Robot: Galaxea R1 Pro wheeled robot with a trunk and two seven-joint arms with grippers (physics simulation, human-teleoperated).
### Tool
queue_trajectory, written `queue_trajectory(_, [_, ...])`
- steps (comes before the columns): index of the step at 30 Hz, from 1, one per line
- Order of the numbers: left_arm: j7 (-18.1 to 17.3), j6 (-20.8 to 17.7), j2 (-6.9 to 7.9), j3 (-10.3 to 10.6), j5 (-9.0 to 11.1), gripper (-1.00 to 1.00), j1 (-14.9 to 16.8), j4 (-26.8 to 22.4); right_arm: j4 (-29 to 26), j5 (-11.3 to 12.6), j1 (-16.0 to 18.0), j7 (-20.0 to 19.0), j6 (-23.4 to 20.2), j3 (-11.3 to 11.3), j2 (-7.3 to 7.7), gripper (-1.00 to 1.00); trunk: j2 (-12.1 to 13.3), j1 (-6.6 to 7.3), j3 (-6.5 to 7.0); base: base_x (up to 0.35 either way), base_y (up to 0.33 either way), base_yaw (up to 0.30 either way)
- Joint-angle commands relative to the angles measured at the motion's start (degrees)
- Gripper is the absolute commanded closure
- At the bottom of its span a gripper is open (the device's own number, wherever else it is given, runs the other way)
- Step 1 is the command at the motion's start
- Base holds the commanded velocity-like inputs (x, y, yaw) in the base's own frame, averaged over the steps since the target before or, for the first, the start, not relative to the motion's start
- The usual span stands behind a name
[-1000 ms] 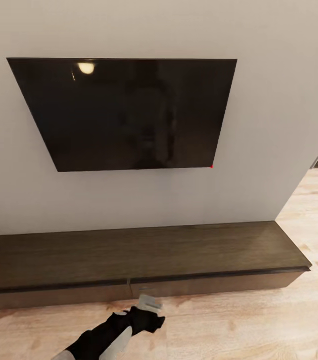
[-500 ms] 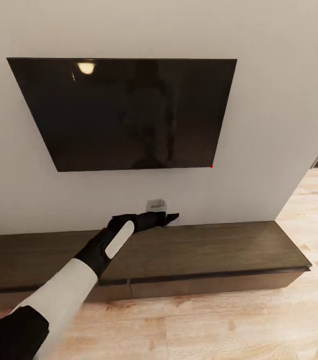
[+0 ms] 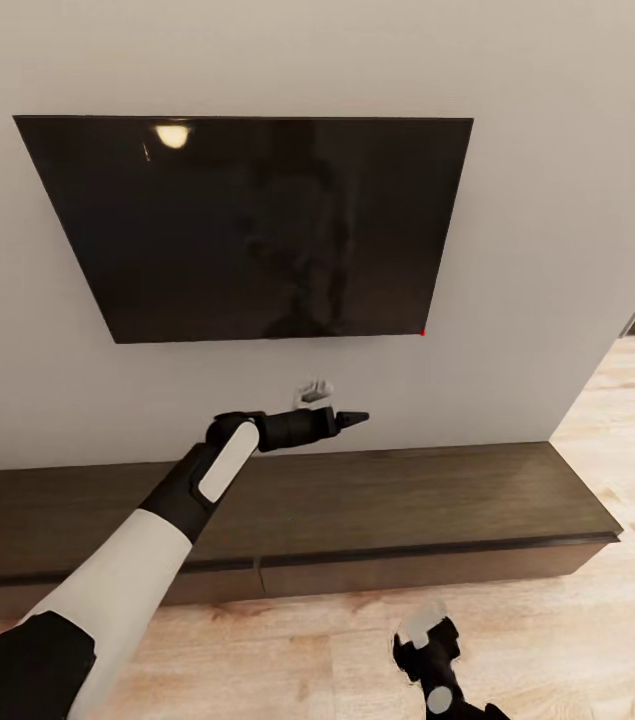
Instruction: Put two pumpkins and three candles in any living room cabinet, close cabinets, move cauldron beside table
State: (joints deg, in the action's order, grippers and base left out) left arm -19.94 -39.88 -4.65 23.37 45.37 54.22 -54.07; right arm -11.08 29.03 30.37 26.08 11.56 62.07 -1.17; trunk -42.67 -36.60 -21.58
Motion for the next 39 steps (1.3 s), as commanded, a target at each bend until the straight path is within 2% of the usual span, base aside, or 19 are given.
queue_trajectory(1, [0.0, -0.1, 0.01, 0.0, 0.0, -1.0, 0.0, 0.1, 0.1, -4.2, -0.2, 4.0, 0.2, 1.3, -0.12, -1.0, 0.0, 0.0, 0.0, 0.0, 0.0, 0.0])
queue_trajectory(3, [0.1, -0.1, 0.09, 0.1, 0.0, -1.0, 0.0, 0.2, 0.1, -10.8, -0.5, 12.1, 0.2, 2.5, -0.47, -1.0, 0.0, 0.0, 0.0, 0.0, 0.0, 0.0])
queue_trajectory(7, [0.3, 0.3, 0.26, 0.2, -0.2, -1.0, -0.2, 0.3, 0.2, -17.5, -0.7, 22.3, -0.5, 2.9, -0.97, -1.0, 0.0, 0.0, 0.0, 0.0, 0.0, 0.0])
queue_trajectory(11, [0.6, 0.4, 0.17, 0.3, -0.4, -1.0, -0.3, 0.0, 0.2, -22.8, -0.7, 24.4, -3.9, 2.9, -1.12, -1.0, 0.0, 0.0, 0.0, 0.0, 0.0, 0.0])
queue_trajectory(12, [0.6, 0.5, 0.16, 0.3, -0.4, -1.0, -0.3, -0.1, 0.2, -23.4, -0.7, 24.4, -4.4, 2.9, -1.13, -1.0, 0.0, 0.0, 0.0, 0.0, 0.0, 0.0])
queue_trajectory(17, [0.7, 0.5, 0.4, 0.2, -0.4, -1.0, -0.3, 0.1, 0.2, -24.4, -0.7, 24.4, -5.1, 2.9, -1.14, -1.0, -1.6, -0.88, -0.72, 0.0, 0.0, 0.0])
queue_trajectory(28, [0.6, 0.5, 1.17, 0.2, -0.4, -1.0, -0.3, 0.1, 0.1, -24.9, -1.1, 25.4, -5.2, 2.9, -1.6, -1.0, -6.0, -3.29, -2.69, 0.0, 0.0, 0.0])
queue_trajectory(31, [0.7, 0.5, 0.97, 0.2, -0.4, -1.0, -0.3, 0.0, 0.1, -24.9, -1.2, 26.8, -5.3, 3.0, -1.54, -1.0, -7.2, -3.95, -3.23, 0.0, 0.0, 0.0])
queue_trajectory(34, [0.6, 0.5, 1.02, 0.2, -0.3, -1.0, -0.3, -0.1, 0.2, -24.9, -1.3, 29.9, -5.4, 3.0, -1.55, -1.0, -8.4, -4.61, -3.77, 0.0, 0.0, 0.0])
queue_trajectory(39, [0.6, 0.5, 1.04, 0.2, -0.3, -1.0, -0.3, -0.2, 0.2, -24.9, -1.3, 31.0, -5.4, 3.1, -1.56, -1.0, -10.4, -5.71, -4.67, 0.0, 0.0, 0.0])
